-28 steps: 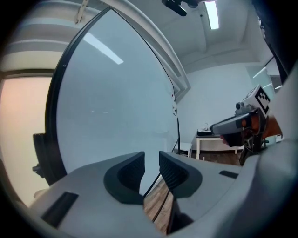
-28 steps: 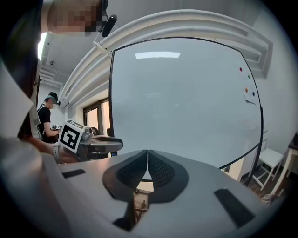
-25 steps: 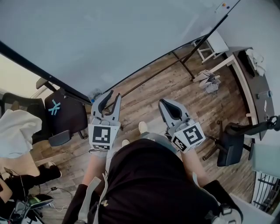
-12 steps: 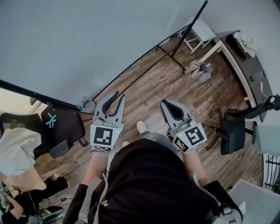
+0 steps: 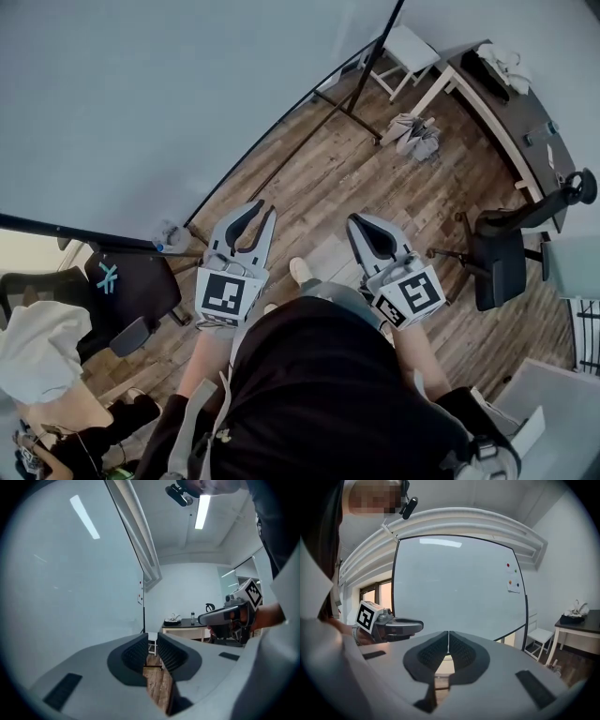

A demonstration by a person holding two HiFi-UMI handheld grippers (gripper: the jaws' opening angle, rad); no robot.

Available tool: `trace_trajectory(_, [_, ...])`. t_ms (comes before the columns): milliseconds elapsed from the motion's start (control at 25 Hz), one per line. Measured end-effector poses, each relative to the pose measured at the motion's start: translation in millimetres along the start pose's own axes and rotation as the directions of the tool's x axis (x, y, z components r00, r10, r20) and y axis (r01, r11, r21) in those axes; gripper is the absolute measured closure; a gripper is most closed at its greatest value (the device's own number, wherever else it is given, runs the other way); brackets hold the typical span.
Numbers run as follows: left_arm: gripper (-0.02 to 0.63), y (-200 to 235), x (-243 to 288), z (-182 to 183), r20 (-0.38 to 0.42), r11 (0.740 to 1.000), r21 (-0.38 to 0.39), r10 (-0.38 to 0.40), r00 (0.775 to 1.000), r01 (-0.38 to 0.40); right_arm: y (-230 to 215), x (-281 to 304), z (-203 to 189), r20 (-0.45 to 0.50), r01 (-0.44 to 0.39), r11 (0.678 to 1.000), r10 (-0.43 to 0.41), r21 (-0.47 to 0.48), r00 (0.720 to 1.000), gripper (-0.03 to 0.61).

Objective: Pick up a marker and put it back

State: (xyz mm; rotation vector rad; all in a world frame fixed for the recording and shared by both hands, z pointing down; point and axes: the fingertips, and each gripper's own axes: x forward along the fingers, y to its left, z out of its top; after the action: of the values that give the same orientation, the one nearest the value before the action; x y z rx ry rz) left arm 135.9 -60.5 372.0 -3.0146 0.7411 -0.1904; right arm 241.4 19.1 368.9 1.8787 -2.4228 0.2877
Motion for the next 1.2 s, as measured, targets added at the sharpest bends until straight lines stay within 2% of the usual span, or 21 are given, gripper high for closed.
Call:
trace_trajectory(280, [0.546,-14.8,6.1,-3.1,-0.01,0.999,-0.005,-0.052,0.999,0.052,-4.8,-9.0,-4.4,-0.008,0.035,0.999,-0.035,0.006,0.999,0.561])
trace_trajectory(600, [0.548,-22.9,1.8,-6.4,-0.022,0.997,-0.004,-0.079,0.997,0.079,3.6,-8.6,-8.4,-0.026,0.028,0.999,-0.028,-0.019,0.999,0.562])
trace_trajectory(1200, [0.549,-9.3,-1.3,-3.9,-0.017,0.998,-0.019,-0.06,0.998,0.06,8.9,3.7,-1.7,-0.045,0.015,0.999,-0.017,-0.044,0.999,0.563])
